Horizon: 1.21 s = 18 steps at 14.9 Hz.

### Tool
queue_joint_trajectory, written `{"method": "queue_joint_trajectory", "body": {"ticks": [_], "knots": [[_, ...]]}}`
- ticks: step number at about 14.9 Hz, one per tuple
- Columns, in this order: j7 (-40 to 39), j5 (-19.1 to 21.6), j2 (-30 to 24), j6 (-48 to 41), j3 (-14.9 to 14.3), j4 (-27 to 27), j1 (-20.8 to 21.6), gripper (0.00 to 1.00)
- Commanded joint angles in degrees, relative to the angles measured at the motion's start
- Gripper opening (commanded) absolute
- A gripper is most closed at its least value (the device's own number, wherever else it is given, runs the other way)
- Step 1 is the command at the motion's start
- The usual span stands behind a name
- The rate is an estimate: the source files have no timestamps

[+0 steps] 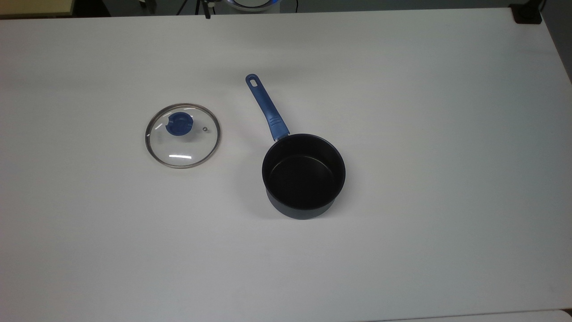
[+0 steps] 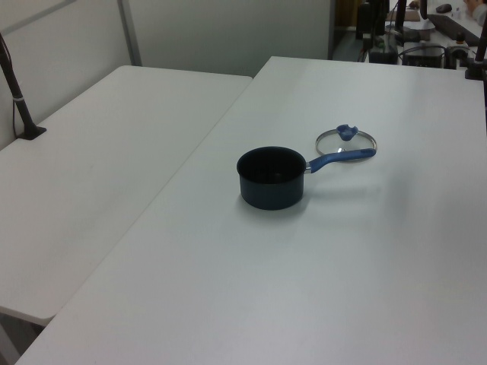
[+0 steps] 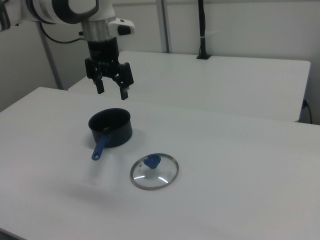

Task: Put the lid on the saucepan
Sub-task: 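Move the gripper down toward the glass lid's blue knob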

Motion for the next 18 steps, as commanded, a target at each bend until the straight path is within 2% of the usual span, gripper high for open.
{"method": "queue_joint_trajectory", "body": {"ticks": [1, 7, 12, 18], "knots": [[-1.01, -0.61, -1.14, -0.98, 0.09, -0.59, -0.46, 1.00], [-0.75, 0.18, 0.96, 1.13, 0.62, -0.76, 0.07, 1.00], [5.39, 0.97, 5.97, 10.35, 0.80, -0.76, 1.30, 1.00], [2.87, -0.17, 11.94, 11.24, 0.71, -2.43, 1.47, 1.00]]}}
